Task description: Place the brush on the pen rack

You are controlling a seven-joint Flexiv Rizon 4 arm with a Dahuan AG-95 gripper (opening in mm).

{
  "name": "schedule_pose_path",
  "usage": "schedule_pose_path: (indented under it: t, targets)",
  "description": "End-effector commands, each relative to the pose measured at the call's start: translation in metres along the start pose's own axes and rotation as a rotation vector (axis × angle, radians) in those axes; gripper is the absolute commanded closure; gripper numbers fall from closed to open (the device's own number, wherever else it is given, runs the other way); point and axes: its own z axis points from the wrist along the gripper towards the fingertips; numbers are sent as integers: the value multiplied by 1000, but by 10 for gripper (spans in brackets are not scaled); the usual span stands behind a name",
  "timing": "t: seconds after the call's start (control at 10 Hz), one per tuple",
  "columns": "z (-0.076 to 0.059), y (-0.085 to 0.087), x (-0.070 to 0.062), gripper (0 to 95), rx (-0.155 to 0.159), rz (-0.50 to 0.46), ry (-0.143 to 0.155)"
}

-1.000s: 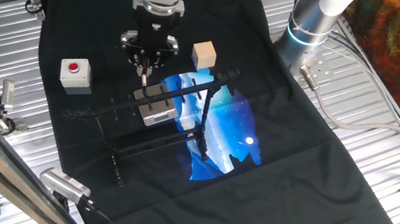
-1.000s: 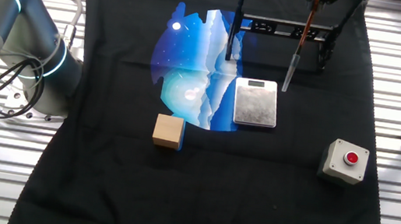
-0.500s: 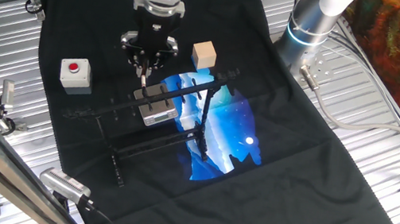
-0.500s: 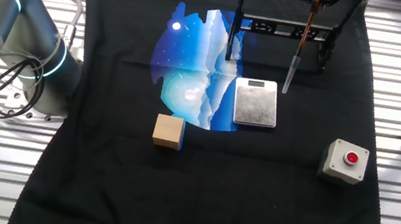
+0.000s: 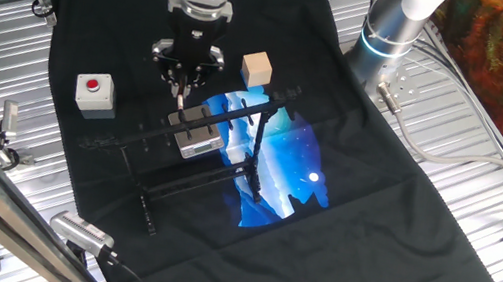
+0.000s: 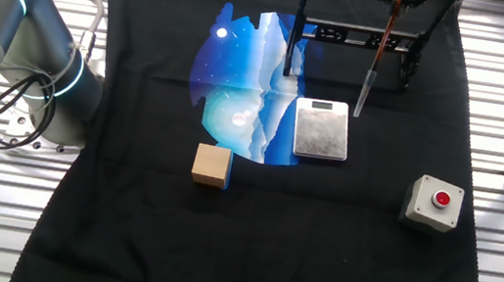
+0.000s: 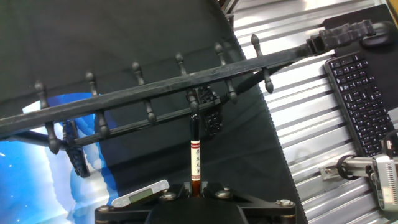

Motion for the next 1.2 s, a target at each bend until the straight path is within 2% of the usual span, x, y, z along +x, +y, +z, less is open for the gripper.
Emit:
schedule_pose_path:
  t: [0.1,0.7,1.0,1.2]
  targets:
    - [0,0,0,950,3,1,-2]
    - [1,0,0,950,8,2,-2]
    - [1,0,0,950,24,-26,-3]
    - [1,0,0,570,37,-47,-5]
